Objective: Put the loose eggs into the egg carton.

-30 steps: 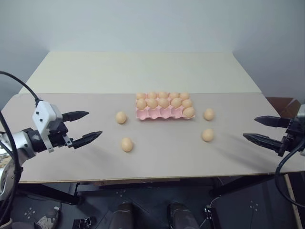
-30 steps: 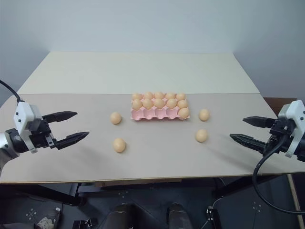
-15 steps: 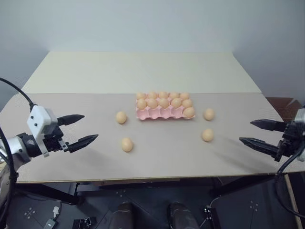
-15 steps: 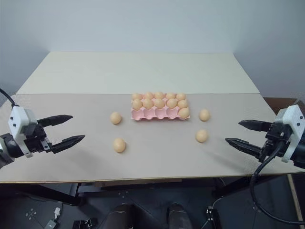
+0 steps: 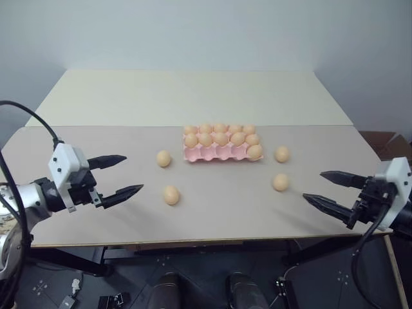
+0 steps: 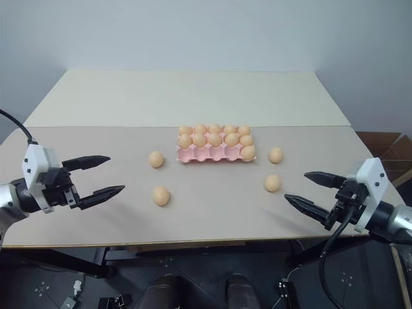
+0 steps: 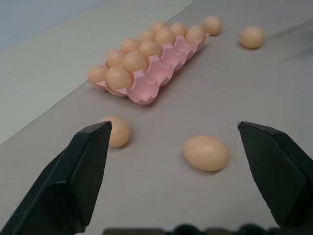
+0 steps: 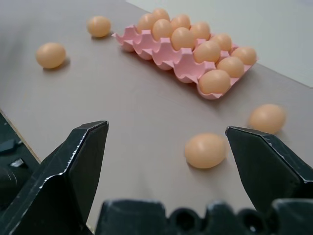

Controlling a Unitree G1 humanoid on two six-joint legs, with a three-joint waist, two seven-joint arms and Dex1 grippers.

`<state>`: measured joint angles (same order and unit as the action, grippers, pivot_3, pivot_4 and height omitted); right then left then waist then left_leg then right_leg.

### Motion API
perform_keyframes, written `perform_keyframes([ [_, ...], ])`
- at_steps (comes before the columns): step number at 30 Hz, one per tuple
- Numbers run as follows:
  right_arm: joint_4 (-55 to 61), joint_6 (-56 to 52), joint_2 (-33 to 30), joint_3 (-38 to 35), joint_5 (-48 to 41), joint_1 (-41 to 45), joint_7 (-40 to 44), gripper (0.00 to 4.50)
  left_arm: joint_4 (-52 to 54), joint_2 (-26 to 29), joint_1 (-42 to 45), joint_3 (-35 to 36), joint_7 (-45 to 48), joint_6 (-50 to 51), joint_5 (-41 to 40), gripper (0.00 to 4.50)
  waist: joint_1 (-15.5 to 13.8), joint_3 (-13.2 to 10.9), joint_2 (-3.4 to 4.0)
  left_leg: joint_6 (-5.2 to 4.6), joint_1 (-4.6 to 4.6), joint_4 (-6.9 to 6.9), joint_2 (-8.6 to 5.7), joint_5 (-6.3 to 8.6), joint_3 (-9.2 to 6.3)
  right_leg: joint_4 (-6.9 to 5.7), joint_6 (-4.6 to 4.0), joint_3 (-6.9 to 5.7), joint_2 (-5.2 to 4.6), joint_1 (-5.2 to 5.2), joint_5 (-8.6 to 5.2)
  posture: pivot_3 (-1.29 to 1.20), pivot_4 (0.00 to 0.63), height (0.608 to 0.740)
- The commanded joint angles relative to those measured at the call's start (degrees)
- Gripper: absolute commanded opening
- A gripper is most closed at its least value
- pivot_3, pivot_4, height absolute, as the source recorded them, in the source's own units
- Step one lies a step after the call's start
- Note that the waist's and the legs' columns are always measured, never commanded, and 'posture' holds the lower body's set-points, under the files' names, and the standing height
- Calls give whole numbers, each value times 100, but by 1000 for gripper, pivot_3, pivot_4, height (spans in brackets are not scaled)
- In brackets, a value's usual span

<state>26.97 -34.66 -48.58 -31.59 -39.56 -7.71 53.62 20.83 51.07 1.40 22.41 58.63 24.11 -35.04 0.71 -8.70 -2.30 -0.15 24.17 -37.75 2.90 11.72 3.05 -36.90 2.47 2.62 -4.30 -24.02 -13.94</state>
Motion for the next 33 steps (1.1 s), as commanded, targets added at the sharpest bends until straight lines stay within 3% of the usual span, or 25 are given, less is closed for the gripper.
perform_keyframes([
  [1,414,-254,64,81,-142,-1,-412,4500,176,25,147,-130,70,-17,-81,4485,-2,0,0,0,0,0,0,0,0,0,0,0,1,0,0,0,150,740],
  [17,1034,-1570,758,981,319,299,-2874,4500,182,14,854,-838,212,129,-178,4485,1,0,-1,0,3,0,-2,0,-3,1,0,1,2,-1,-1,0,150,740],
  [22,1051,-2495,1107,1447,472,967,-3877,4500,91,9,1047,-946,327,110,-138,4485,17,0,-1,0,3,-1,-1,0,-3,1,0,1,4,-1,0,0,150,740],
  [27,732,-3208,1981,1637,608,1838,-4820,4500,27,-6,1187,-1064,394,77,-72,4485,18,0,0,-1,6,-1,2,-1,-7,-4,-1,3,9,-7,1,0,150,740],
  [33,160,-3189,2524,2086,1349,2364,-5524,4500,-94,-43,1372,-1188,428,17,-3,4485,-10,0,0,-1,19,0,-3,0,-7,0,1,0,5,-12,0,0,150,740],
])
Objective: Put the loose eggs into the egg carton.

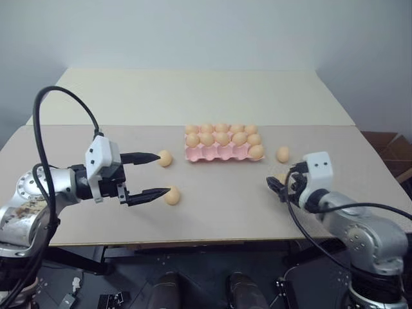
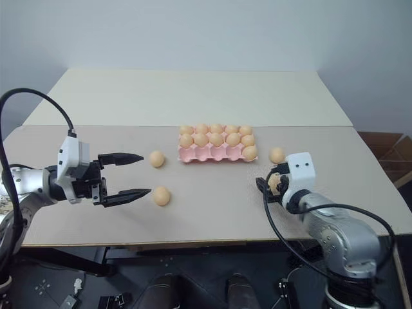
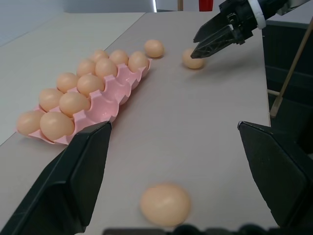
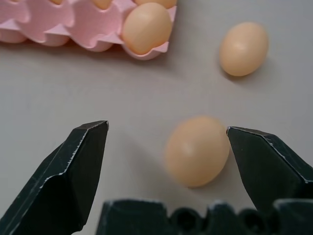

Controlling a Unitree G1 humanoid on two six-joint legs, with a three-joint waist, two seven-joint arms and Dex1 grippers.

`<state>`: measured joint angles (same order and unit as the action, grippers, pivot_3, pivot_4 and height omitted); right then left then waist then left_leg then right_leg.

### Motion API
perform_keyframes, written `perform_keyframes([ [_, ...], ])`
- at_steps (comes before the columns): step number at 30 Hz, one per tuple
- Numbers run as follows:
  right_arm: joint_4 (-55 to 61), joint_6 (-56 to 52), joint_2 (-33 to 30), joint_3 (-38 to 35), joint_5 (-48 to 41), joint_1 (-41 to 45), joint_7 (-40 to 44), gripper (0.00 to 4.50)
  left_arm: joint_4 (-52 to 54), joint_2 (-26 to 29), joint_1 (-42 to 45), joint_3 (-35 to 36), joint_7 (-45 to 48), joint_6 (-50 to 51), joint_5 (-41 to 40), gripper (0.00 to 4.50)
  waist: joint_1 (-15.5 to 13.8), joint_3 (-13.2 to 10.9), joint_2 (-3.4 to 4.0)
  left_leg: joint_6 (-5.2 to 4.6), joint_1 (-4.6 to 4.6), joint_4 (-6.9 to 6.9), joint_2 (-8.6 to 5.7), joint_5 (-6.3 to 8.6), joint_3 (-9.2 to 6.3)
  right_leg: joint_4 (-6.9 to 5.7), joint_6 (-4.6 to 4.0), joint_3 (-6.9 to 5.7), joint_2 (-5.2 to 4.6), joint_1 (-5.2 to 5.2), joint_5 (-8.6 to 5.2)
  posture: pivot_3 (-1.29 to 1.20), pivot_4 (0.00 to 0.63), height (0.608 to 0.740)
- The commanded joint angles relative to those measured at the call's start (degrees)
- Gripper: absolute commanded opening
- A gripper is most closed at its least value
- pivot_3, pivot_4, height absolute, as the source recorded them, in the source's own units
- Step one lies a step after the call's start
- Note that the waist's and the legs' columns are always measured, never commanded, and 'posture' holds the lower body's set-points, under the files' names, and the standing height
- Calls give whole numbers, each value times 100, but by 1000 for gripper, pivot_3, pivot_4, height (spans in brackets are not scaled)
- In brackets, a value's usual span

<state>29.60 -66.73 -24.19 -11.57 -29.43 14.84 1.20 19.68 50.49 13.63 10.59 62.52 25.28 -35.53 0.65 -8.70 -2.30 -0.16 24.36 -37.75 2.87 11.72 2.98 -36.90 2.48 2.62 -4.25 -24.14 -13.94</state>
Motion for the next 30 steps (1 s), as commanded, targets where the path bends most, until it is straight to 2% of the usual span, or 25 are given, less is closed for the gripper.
perform_keyframes([
  [1,-172,68,114,154,453,123,-327,4500,6,13,166,-18,41,-107,56,4485,-1,0,0,0,1,0,-1,0,0,0,0,0,-1,-1,0,0,150,740],
  [15,-841,481,421,408,1170,289,-234,4500,-180,-19,223,-13,145,-208,208,4485,29,0,0,0,-1,1,1,0,-1,-3,0,0,1,-2,0,0,150,740],
  [18,-942,548,441,426,1285,308,-209,3898,-213,-13,199,-1,163,-207,195,4500,29,0,0,0,-1,1,1,0,-1,-2,0,0,1,-2,0,0,150,740],
  [22,-931,580,464,430,1341,330,-122,2504,-235,-12,171,17,179,-191,180,4500,29,0,1,0,-1,1,1,0,-1,-3,0,0,1,-2,0,0,150,740],
  [24,-840,628,432,495,1364,335,-17,1945,-253,-7,149,39,168,-176,183,4500,29,0,1,0,-1,1,1,0,-1,-3,0,0,1,-2,0,0,150,740],
  [30,-150,893,279,1094,1392,466,473,1810,-237,31,32,205,164,-23,14,4500,48,-1,2,0,-1,1,2,0,-1,-3,0,0,1,-4,0,0,150,740],
])
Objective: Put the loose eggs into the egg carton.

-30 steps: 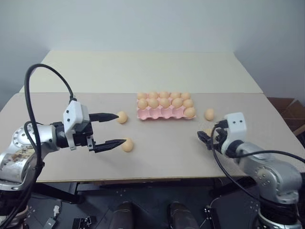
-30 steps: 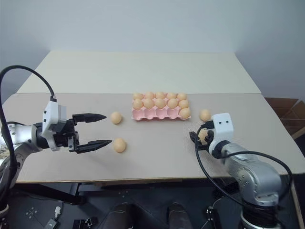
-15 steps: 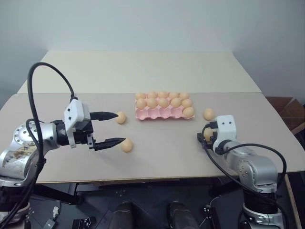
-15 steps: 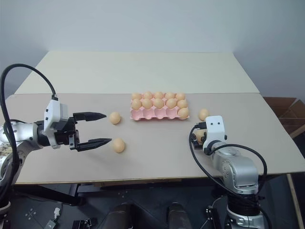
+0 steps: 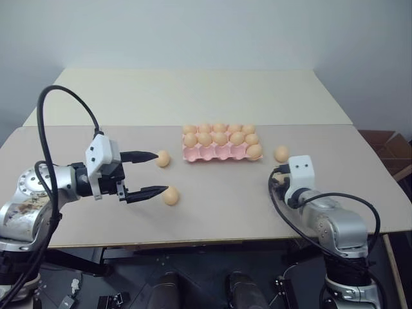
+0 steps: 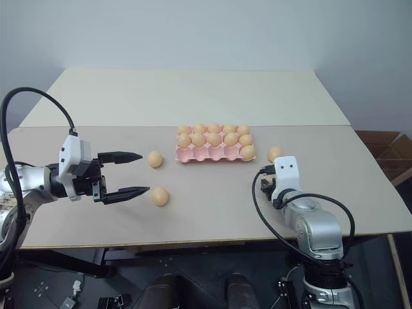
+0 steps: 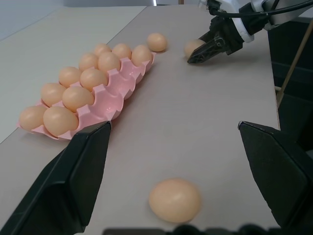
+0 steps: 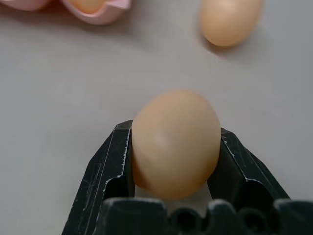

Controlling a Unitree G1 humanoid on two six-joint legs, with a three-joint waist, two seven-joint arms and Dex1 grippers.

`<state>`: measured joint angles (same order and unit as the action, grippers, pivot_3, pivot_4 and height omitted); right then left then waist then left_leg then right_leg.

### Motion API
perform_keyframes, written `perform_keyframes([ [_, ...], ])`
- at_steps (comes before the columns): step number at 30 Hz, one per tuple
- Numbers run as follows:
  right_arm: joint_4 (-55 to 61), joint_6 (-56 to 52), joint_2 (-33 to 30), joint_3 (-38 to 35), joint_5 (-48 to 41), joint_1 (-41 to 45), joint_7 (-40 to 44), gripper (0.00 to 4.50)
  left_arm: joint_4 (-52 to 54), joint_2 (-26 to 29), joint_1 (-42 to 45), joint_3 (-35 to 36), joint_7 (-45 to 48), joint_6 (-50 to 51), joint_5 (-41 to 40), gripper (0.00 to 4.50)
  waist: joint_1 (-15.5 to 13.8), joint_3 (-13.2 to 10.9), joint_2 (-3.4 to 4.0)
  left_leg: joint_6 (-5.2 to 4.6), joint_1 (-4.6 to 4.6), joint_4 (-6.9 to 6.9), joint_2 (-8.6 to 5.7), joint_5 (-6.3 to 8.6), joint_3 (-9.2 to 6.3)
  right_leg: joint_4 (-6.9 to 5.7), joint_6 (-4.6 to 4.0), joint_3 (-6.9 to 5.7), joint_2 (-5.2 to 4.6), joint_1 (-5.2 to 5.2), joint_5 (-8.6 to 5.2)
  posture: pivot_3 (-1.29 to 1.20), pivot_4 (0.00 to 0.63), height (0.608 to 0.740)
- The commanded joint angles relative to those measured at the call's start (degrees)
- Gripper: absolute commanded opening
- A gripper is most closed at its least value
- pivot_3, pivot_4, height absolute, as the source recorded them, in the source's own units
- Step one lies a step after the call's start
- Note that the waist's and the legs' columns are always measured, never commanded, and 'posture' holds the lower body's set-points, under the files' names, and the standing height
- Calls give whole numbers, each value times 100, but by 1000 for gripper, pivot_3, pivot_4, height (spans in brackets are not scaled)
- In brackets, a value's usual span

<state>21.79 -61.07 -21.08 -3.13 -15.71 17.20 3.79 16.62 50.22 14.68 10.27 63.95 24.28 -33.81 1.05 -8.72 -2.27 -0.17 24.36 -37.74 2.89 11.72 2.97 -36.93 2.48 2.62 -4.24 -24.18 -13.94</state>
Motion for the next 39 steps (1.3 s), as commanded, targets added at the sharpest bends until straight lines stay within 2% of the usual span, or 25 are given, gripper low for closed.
perform_keyframes([
  [1,684,396,15,363,48,335,238,1810,82,82,-123,261,39,98,-174,4500,28,0,0,0,0,0,2,0,0,0,0,0,2,-1,0,0,150,740],
  [6,387,657,446,705,269,925,132,1794,140,86,-238,325,28,158,-179,4500,58,0,0,0,-3,0,4,0,-2,-5,-1,-1,3,-1,0,0,150,740],
  [13,-1109,1535,770,1004,770,1707,151,1793,313,99,-287,352,19,196,-144,4500,19,-1,1,0,0,0,1,0,-1,-3,-1,-4,0,-2,0,0,150,740],
  [19,-2183,2072,894,964,1007,2094,226,1793,445,90,-298,347,-39,206,-141,4500,33,-2,1,0,1,1,2,0,0,-5,-1,-3,1,-5,1,0,150,740],
  [28,-3030,2514,1058,915,1223,2310,274,1793,497,-50,-403,256,-174,203,-110,4500,76,-2,2,0,1,2,2,0,-1,-6,-1,-3,1,-4,1,0,150,740],
  [35,-2767,2403,1174,709,1160,2293,323,4255,508,-79,-425,267,-221,203,-127,4500,121,-2,2,0,1,3,2,0,-2,-8,-2,-3,1,-5,1,0,150,740],
  [36,-2618,2370,1172,680,1145,2254,328,4463,513,-87,-429,268,-233,202,-129,4500,124,-3,3,0,1,3,2,0,-2,-8,-2,-3,1,-5,1,0,150,740],
  [39,-1929,2162,1141,521,1077,2046,305,4463,561,-183,-419,263,-394,213,-107,4500,120,-3,4,0,2,4,3,0,-3,-9,-1,-3,1,-7,1,0,150,740],
])
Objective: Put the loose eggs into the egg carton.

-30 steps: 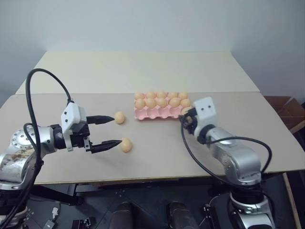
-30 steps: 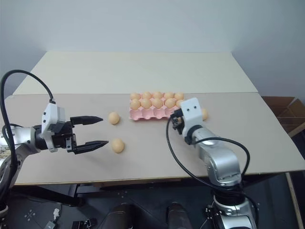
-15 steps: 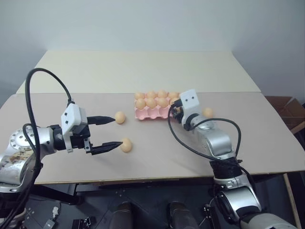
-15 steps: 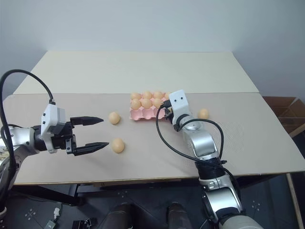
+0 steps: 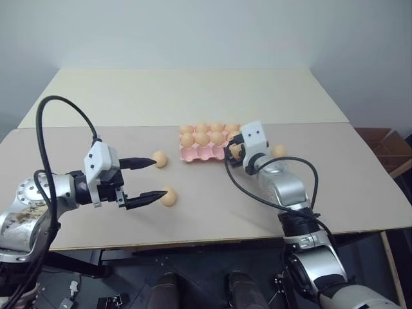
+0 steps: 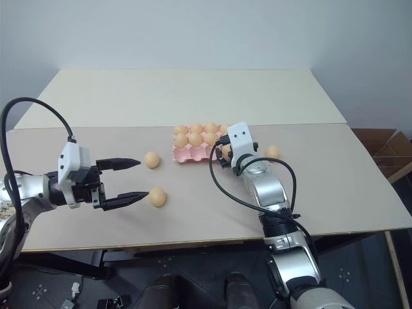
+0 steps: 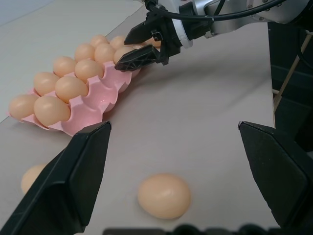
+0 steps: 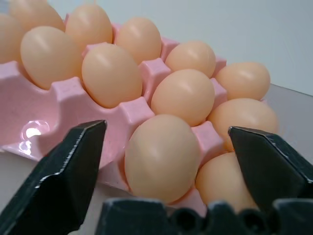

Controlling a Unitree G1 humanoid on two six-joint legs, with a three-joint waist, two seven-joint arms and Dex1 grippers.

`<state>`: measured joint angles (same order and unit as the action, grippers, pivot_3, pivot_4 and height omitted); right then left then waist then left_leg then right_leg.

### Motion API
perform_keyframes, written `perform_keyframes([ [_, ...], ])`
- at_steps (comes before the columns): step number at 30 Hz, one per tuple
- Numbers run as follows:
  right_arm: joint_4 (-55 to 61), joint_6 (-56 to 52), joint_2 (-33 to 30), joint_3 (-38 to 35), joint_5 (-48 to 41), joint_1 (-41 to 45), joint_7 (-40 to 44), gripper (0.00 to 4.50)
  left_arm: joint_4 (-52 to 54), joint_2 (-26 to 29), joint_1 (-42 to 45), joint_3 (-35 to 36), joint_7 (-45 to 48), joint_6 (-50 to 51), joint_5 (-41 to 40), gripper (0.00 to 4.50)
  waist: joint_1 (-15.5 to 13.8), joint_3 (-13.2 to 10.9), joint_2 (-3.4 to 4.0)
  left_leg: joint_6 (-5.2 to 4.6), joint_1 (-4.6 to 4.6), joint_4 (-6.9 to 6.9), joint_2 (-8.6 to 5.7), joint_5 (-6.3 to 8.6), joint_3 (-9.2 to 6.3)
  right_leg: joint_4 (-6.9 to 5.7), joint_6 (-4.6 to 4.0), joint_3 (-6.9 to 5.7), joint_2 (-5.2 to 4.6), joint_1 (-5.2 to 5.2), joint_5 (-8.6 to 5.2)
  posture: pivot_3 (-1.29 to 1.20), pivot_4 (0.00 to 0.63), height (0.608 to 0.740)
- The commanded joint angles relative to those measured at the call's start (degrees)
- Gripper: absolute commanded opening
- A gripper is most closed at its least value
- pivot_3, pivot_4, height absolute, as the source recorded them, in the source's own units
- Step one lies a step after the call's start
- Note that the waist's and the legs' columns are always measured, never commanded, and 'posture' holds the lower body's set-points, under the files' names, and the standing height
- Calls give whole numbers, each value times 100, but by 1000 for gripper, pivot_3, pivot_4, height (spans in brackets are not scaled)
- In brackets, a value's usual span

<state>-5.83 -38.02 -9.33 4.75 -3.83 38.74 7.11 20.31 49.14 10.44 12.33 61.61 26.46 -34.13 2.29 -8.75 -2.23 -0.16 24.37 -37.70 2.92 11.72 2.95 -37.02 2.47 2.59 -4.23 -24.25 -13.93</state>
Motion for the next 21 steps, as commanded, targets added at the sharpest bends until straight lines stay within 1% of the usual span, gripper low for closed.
perform_keyframes([
  [1,1110,-238,-47,-333,-137,-201,-34,4463,220,-118,21,47,-248,14,-63,4500,-15,0,0,0,1,1,0,0,-1,0,0,-1,0,0,0,0,150,740],
  [2,1308,-317,-53,-375,-150,-270,-36,4463,246,-145,25,42,-309,29,-59,4500,-16,0,0,0,1,2,0,0,-1,1,0,-1,-2,1,0,0,150,740],
  [5,2460,-823,-122,-632,-252,-795,-81,4463,385,-280,71,-59,-538,94,-38,4500,-43,0,0,0,3,1,-1,0,-3,1,1,-4,-3,1,0,0,150,740],
  [11,3837,-1673,-23,-1092,-210,-1537,-460,4463,416,-329,330,-405,-542,197,-8,4500,-54,0,0,1,-1,1,-2,0,-2,-1,0,-4,-3,3,0,0,150,740],
  [14,4043,-1887,-72,-1204,-107,-1603,-609,4463,386,-280,531,-636,-311,198,-16,4500,-43,0,0,1,-4,0,-2,0,-1,0,-1,-3,-1,3,0,0,150,740],
  [17,3919,-1920,-199,-1229,-61,-1511,-619,4463,305,-317,797,-937,-208,173,119,4500,-23,0,0,1,-5,0,-2,0,-1,0,-1,-2,-1,4,0,0,150,740],
  [21,3647,-2148,-311,-1638,-492,-1304,-256,4463,59,-428,1190,-1291,-100,136,290,4500,-17,0,0,0,-3,0,-5,0,-2,1,-1,-1,0,4,0,0,150,740],
])
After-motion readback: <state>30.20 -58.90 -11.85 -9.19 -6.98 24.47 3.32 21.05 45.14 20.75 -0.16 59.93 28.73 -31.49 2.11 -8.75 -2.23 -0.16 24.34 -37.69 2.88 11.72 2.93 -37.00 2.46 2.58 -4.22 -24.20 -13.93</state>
